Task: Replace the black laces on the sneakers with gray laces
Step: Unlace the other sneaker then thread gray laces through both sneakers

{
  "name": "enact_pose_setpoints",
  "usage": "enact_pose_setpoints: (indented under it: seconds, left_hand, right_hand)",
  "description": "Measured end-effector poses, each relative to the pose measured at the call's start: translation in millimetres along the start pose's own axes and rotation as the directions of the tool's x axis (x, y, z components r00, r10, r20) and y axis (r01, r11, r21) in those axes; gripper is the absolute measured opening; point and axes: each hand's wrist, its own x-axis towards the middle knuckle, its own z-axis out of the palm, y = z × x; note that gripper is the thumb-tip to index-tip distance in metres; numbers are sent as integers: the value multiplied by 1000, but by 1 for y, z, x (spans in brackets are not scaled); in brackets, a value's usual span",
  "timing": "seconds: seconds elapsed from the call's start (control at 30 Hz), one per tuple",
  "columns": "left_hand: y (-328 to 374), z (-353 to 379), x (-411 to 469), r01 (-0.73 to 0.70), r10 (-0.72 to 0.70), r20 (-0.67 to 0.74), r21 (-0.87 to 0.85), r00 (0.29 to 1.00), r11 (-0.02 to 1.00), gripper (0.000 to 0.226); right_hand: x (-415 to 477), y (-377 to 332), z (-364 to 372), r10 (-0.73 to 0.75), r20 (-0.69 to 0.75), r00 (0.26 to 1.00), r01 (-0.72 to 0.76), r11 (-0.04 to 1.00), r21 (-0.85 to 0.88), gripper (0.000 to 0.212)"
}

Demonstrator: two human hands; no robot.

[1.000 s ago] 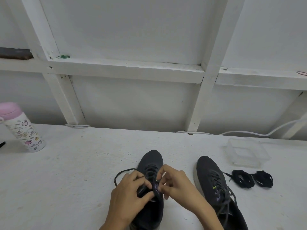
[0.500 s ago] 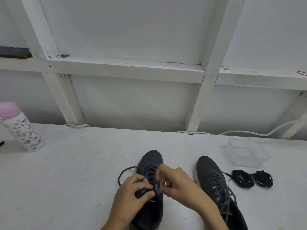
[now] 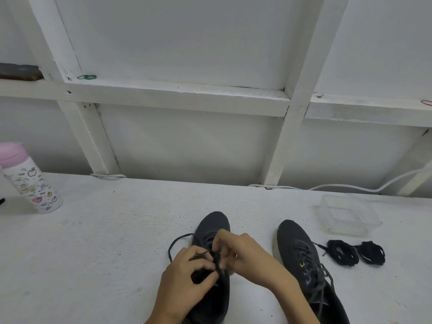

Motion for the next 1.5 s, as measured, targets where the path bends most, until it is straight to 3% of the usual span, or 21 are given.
enact_pose_setpoints:
  seconds: [0.07, 0.2, 0.3, 0.4, 0.5, 0.57, 0.73, 0.9, 0.97, 1.17, 1.5]
  left_hand:
    - [2, -1, 0, -11, 11, 5, 12, 1000, 1000, 22]
    - [5, -3, 1, -43, 43, -7, 25, 999, 999, 16]
    - [5, -13, 3, -34, 31, -82, -34, 996, 999, 9]
    - [1, -29, 7, -12, 1, -151, -69, 988, 998, 20]
    - [4, -33, 7, -3, -6, -93, -96, 996, 995, 23]
    - [6, -32, 7, 4, -10, -37, -153, 999, 988, 14]
    - [4, -42, 5, 36, -35, 7, -333, 999, 942, 28]
    - [-8, -48, 4, 106, -101, 34, -283, 994, 953, 12]
    - [-9, -48, 4, 113, -100, 62, -273, 993, 955, 17]
    - [-11, -42, 4, 114, -99, 101, -150, 990, 982, 20]
    - [-11, -41, 3, 119, -107, 110, -115, 988, 986, 12]
  right_hand:
    - [-2, 4, 0, 19, -3, 1000, -19, 997, 69, 21]
    - [-7, 7, 6, 32, -36, 999, -26, 986, 164, 30]
    - [-12, 9, 9, 45, -59, 997, -30, 972, 232, 23]
    - [-12, 8, 15, 63, -90, 994, -43, 977, 207, 19]
    - [-7, 1, 26, 72, -112, 991, -67, 997, 48, 1]
    - [-4, -1, 34, 74, -168, 983, -83, 995, -51, 15]
    - [-2, 0, 46, 139, -265, 954, -139, 990, 20, 14]
    - [0, 0, 53, 233, -260, 937, -168, 954, 246, 17]
    - [-1, 0, 54, 251, -270, 929, -159, 934, 320, 15]
    - [-1, 2, 57, 214, -277, 937, -125, 944, 305, 7]
    - [-2, 3, 58, 257, -262, 930, -125, 894, 431, 21]
